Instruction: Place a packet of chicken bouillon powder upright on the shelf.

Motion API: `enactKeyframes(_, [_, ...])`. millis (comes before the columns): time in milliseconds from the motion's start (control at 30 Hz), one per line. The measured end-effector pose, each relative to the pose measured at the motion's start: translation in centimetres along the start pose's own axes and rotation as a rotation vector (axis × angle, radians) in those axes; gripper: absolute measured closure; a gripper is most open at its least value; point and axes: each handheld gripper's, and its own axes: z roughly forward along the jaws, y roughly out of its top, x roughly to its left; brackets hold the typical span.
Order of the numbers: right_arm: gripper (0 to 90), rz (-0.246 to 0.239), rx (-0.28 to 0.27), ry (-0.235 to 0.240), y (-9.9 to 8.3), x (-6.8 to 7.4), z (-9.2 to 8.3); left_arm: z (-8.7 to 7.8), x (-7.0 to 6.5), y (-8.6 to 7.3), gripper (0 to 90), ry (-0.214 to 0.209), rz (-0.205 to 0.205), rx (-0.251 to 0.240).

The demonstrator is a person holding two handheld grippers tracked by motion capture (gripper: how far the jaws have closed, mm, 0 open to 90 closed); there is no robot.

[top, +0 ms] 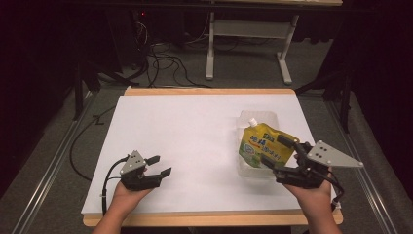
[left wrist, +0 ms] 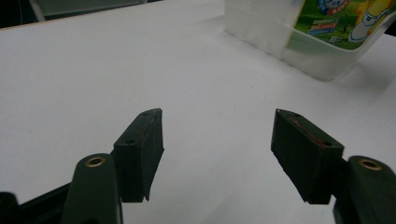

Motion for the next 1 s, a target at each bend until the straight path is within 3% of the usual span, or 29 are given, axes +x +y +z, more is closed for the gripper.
enactKeyframes(100, [24.1,-0.001,0.019,0.059,-1.0,1.0,1.5,0.0,-0.2,0.0,34.9,-0.004,0.007,0.0])
enactKeyframes(300, [27.9,0.013,0.087,0.123,-4.0,2.1,4.6,0.0,-0.4,0.1,35.2,-0.011,0.005,-0.004])
enactKeyframes(467, [27.1,0.07,0.145,0.14,-7.2,2.6,6.7,0.1,-0.6,-0.1,35.1,-0.016,0.001,0.008])
enactKeyframes(600, [27.5,0.069,0.219,0.134,-9.4,3.2,8.1,0.2,-1.1,-0.2,33.6,-0.021,0.013,0.002])
enactKeyframes(733, [26.5,0.061,0.27,0.148,-10.2,3.5,9.1,0.4,-2.1,-0.4,32.4,-0.041,0.035,-0.005])
enactKeyframes(1000, [26.1,0.055,0.263,0.158,-10.1,3.6,8.9,0.7,-2.5,-1.0,32.2,-0.05,0.041,0.027])
